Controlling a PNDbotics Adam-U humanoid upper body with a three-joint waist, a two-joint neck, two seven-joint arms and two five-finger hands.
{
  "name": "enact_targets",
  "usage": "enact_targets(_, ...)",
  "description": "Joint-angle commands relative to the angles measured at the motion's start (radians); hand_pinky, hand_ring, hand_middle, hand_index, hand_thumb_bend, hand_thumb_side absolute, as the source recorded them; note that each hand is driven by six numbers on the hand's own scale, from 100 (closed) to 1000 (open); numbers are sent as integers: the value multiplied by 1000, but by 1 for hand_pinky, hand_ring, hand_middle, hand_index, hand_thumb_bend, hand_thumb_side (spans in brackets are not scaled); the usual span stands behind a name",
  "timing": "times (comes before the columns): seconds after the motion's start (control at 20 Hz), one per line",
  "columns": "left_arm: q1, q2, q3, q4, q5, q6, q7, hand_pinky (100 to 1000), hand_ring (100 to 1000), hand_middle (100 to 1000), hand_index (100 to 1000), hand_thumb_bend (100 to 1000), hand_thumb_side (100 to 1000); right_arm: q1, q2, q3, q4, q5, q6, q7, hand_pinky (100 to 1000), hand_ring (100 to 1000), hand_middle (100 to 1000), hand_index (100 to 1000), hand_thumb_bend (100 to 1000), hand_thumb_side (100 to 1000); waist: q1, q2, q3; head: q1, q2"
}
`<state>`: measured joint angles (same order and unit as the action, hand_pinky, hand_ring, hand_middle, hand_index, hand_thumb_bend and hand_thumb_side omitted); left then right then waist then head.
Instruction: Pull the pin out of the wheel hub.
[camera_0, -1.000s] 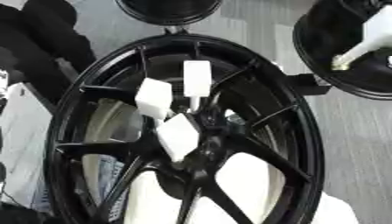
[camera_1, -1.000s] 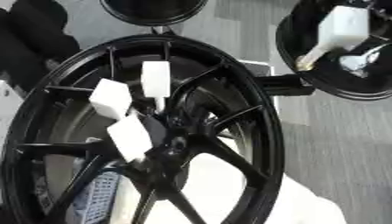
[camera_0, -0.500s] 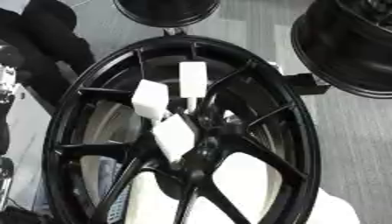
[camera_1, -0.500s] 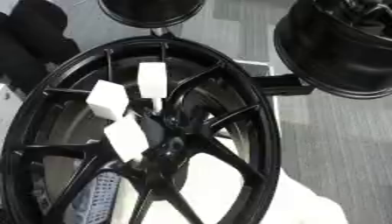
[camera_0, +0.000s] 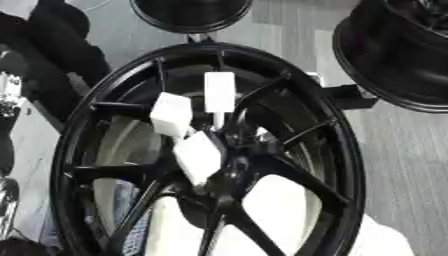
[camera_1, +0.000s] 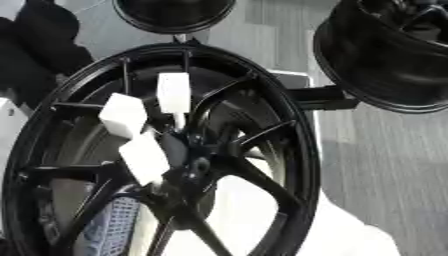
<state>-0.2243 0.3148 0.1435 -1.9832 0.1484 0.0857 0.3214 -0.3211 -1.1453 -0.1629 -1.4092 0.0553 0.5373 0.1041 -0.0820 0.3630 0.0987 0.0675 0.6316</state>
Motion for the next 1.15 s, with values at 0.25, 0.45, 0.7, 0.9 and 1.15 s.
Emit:
enact_targets(0.25, 0, 17, 9, -17, 1, -1, 3, 738, 780, 685, 783, 372, 454, -9, -23, -33, 8, 47, 3, 17, 892, 840, 811, 835, 273, 100, 1, -26, -3, 6, -2)
enact_targets(0.45, 2, 18, 9, -17, 0, -2, 3, 738, 780, 686, 783, 369, 454, -21, -19, -35, -22, 24, 12, -40, 876, 786, 750, 810, 151, 301, 3, -28, -2, 4, -4)
enact_targets(0.7, 1, 19, 8, -17, 0, -3, 1, 739, 780, 686, 783, 368, 452, -41, -24, -13, -142, 8, 21, -99, 872, 759, 700, 789, 100, 324, 8, -29, -1, -3, -3)
enact_targets(0.9, 1, 20, 6, -17, 0, -3, 0, 739, 780, 686, 783, 367, 451, -53, -32, 23, -267, 17, 20, -76, 875, 766, 705, 793, 100, 352, 11, -30, -1, -6, -2)
enact_targets(1.15, 0, 21, 4, -17, 0, -4, -2, 739, 780, 686, 783, 367, 450, -74, -39, 68, -375, 38, 32, -20, 876, 773, 714, 793, 100, 403, 12, -32, 3, -10, 0)
